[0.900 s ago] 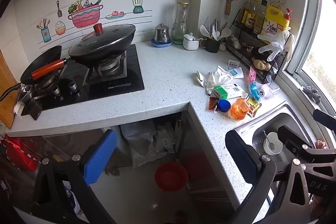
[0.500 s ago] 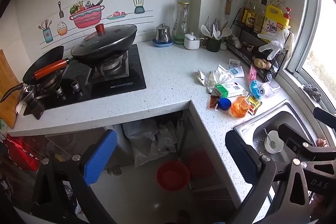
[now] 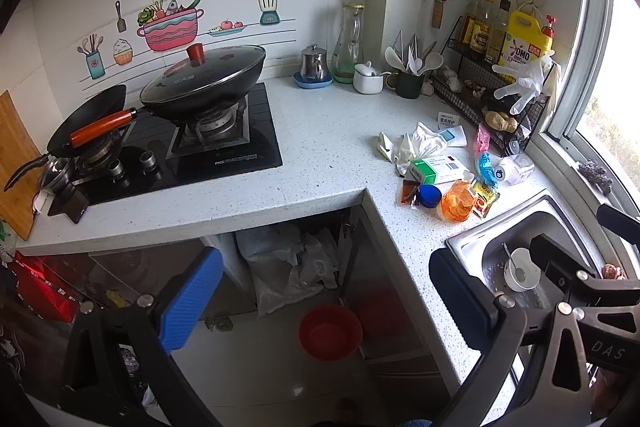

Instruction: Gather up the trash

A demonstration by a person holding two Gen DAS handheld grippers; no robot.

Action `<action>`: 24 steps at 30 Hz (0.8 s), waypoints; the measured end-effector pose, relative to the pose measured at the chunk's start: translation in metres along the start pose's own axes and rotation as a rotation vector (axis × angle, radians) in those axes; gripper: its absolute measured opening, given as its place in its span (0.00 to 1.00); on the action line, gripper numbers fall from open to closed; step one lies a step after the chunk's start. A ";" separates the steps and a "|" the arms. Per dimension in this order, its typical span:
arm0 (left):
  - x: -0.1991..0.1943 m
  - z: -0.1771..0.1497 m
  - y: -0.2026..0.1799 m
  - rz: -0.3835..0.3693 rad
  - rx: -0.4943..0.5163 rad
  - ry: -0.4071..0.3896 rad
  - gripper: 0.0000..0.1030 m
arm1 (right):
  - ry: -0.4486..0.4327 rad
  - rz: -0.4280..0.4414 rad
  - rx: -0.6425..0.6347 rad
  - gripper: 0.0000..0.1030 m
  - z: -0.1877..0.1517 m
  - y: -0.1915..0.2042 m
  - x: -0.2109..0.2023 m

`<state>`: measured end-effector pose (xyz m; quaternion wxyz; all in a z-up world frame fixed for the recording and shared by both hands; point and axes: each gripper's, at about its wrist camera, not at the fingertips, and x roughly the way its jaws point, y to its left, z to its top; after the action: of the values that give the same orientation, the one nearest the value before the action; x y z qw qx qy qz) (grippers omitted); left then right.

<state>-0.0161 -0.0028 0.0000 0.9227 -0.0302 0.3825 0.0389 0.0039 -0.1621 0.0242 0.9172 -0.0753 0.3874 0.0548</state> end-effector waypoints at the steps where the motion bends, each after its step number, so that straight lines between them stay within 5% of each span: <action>1: 0.000 0.000 0.001 -0.001 -0.001 0.001 1.00 | 0.000 0.000 0.000 1.00 0.000 0.000 0.000; 24: -0.010 -0.004 0.005 0.014 -0.001 -0.005 1.00 | 0.002 0.009 0.003 1.00 -0.003 0.003 -0.004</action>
<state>-0.0262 0.0010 0.0043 0.9233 -0.0282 0.3804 0.0454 -0.0015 -0.1596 0.0250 0.9165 -0.0723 0.3890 0.0584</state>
